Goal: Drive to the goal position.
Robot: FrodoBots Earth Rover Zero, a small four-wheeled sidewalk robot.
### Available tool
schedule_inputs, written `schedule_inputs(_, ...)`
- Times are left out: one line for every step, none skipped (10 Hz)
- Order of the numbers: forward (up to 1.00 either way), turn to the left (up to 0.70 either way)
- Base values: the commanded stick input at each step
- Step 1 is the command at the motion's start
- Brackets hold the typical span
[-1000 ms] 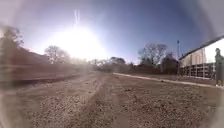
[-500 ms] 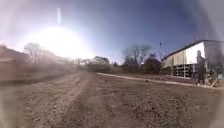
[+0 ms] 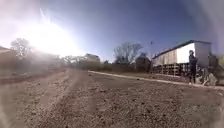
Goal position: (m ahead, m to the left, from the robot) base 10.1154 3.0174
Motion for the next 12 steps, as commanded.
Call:
schedule_inputs(0.50, 0.00)
schedule_inputs(0.50, 0.00)
schedule_inputs(0.50, 0.00)
schedule_inputs(0.50, 0.00)
schedule_inputs(0.50, 0.00)
schedule_inputs(0.50, 0.00)
schedule_inputs(0.50, 0.00)
schedule_inputs(0.50, 0.13)
schedule_inputs(0.50, 0.50)
schedule_inputs(0.50, 0.44)
schedule_inputs(0.50, 0.36)
schedule_inputs(0.50, 0.25)
